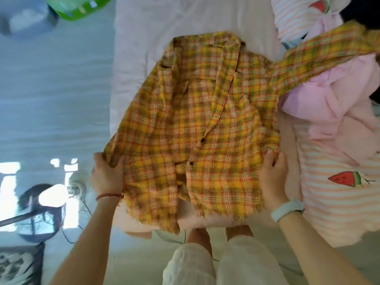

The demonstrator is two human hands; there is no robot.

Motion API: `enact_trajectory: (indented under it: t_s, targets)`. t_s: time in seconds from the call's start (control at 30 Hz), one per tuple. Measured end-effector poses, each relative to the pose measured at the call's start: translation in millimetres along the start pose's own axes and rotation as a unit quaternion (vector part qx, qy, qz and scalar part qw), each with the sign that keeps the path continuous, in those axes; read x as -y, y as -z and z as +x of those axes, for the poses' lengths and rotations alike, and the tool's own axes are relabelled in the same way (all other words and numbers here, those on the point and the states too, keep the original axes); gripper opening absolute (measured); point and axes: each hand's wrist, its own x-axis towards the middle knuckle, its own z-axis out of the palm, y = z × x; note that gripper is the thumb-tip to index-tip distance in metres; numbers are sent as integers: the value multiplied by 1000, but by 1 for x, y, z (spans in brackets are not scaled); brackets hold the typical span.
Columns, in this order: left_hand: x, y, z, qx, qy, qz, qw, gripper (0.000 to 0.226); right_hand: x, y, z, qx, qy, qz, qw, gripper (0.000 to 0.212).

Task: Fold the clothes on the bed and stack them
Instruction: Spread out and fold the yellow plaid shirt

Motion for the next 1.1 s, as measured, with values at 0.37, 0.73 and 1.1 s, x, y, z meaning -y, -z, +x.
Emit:
enact_trajectory:
  t_s: [0.37,0.73,1.1]
  targets:
    - [-18,-102,-56,332,-142,10,932,47,-69,24,1,-50,-127,-165,977,28]
    - [-52,-171,-139,304,51,-134,942,39,-94,72,19,-70,-25,-170,983,22]
    - [-36,-138,-147,303,-104,83,944,27,-105,38,4,119,96,-452,879,47]
